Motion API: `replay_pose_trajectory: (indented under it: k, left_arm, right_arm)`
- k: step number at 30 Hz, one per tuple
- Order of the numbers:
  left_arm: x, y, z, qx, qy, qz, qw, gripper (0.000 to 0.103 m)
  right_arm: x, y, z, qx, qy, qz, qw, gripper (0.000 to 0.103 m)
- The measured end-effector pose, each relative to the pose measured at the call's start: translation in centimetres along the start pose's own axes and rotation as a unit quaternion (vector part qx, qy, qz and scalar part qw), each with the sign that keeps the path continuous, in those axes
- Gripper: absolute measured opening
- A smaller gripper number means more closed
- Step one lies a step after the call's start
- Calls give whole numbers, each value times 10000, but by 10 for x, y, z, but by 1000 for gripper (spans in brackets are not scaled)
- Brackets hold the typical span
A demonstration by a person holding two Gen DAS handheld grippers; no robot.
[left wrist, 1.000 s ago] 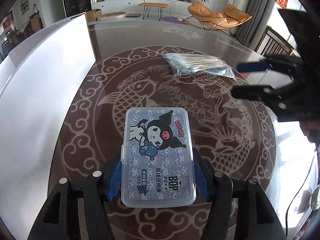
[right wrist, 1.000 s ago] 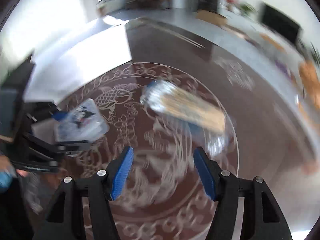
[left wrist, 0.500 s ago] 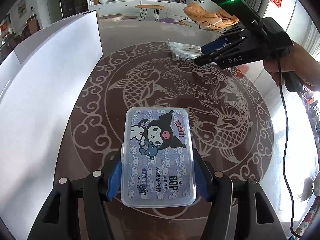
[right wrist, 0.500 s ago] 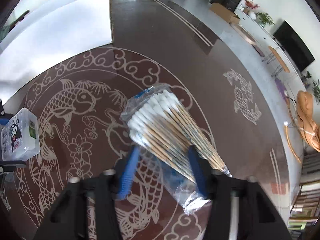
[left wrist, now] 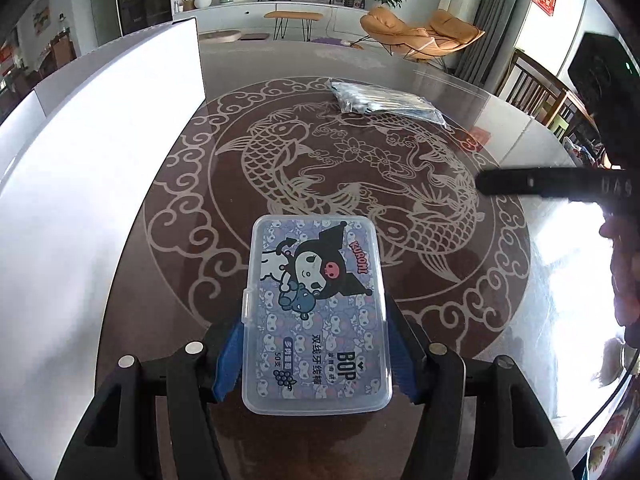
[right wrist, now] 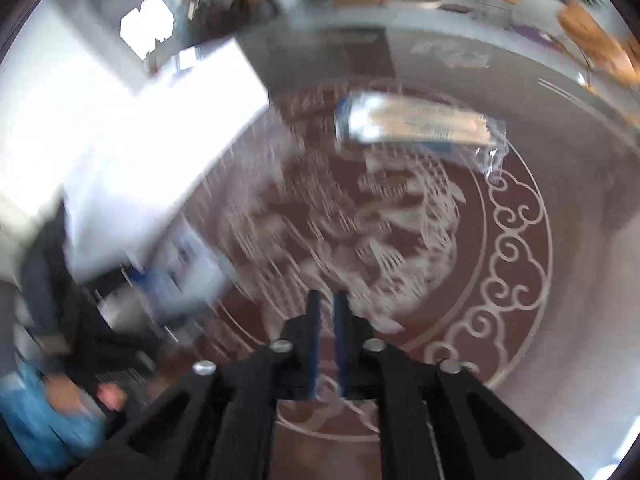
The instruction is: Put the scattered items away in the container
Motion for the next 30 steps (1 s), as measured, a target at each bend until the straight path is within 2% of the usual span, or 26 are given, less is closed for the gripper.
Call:
replay_pose_trajectory:
  k: [1,2,5,8,10,12,15,18,20,23,24,27,29,30]
  left_arm:
    - [0,0,0,-13,7,5,10000,61]
    - [0,0,0,-36,14,19,10000,61]
    - [0,1,1,-102,22,58,9999,61]
    - [0,2,1,-148,36,53,9999,61]
    - [-1,1,1,-161,56,19,9999,61]
    - [0,2,2,-203,72,18,9998,61]
    - [-1,2,2,-227,69,1,9997,61]
    - [-1,1,2,-206,70,-17,9998,61]
    - [-2,2,3,-208,77,4,9998,61]
    - [-6,0,5,-177,83,-32,9998,61]
    - [-6,-1,5,-164,86,-36,9998,61]
    - [-3,-1,4,-142,98,60,9998,61]
    - [1,0,3,-32,92,123,9999,62]
    - [3,0,2,34,105,134,9998,62]
  right_arm:
    - [11,0,4,15,-235,-129,9996,47]
    - [26,1,6,-175,-425,-81,9989,53]
    - [91,7,-3,-1041,-689,291,9918,54]
    - [148,11,-36,-1649,-546,684,9824,54]
    - [169,10,-60,-1518,-471,521,9859,54]
    - [174,9,-80,-1409,-310,273,9892,54]
    - [159,8,-99,-1224,94,344,9918,54]
    - [126,16,-91,-1038,512,539,9918,54]
    - [95,25,-77,-799,772,562,9922,54]
    - [23,36,-35,-405,1121,463,9918,53]
    - [6,40,-19,-447,999,531,9926,53]
    - [-18,44,49,-403,-123,277,9987,53]
    - [-27,33,80,-698,-648,36,9954,54]
    - [-25,22,86,-981,-755,40,9923,54]
Point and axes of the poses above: each gripper's, at about its wrist camera, not at the fingertips, and z roughly against the way its jaws point, y to its left, x to its top, the point moved 7 cm from there along -z, roughly the way its jaws point, and after that the axes turned 4 degrees about z, right-handed, at the moved point
